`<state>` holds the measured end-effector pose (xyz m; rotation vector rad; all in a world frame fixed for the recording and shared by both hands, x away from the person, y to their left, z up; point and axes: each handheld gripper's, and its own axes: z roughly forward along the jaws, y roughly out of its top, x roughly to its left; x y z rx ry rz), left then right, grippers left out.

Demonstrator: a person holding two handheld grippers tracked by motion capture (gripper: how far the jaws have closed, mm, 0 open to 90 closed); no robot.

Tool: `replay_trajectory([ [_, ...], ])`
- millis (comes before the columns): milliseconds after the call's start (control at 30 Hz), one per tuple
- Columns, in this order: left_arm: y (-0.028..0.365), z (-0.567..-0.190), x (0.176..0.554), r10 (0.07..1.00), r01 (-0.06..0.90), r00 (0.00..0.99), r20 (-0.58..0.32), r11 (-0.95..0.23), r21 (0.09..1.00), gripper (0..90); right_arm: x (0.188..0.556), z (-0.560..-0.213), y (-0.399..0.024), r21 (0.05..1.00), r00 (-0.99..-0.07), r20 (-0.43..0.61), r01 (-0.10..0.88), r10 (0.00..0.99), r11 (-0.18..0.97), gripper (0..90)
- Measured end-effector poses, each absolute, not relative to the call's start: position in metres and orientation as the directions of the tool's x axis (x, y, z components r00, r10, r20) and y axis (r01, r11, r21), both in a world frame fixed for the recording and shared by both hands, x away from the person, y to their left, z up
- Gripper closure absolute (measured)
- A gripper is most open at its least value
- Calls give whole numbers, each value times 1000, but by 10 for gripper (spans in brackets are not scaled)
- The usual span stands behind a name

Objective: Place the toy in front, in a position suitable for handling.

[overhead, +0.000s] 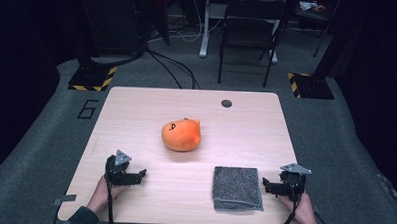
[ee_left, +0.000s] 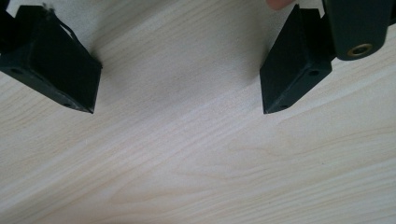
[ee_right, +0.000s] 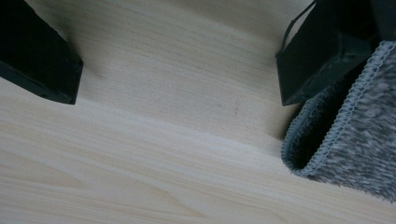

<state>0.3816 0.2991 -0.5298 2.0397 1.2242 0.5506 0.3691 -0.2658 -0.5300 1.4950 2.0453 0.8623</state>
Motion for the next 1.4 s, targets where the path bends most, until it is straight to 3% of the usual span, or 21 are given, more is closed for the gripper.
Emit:
replay_trajectory([
  [1167, 299, -530, 381, 885, 594, 466, 10, -321, 738, 122, 367, -520, -269, 649, -332, 22, 722, 943, 239, 0],
  [1400, 299, -530, 381, 885, 594, 466, 11, -322, 737, 122, 360, -493, -261, 692, -364, 36, 681, 931, 240, 0],
])
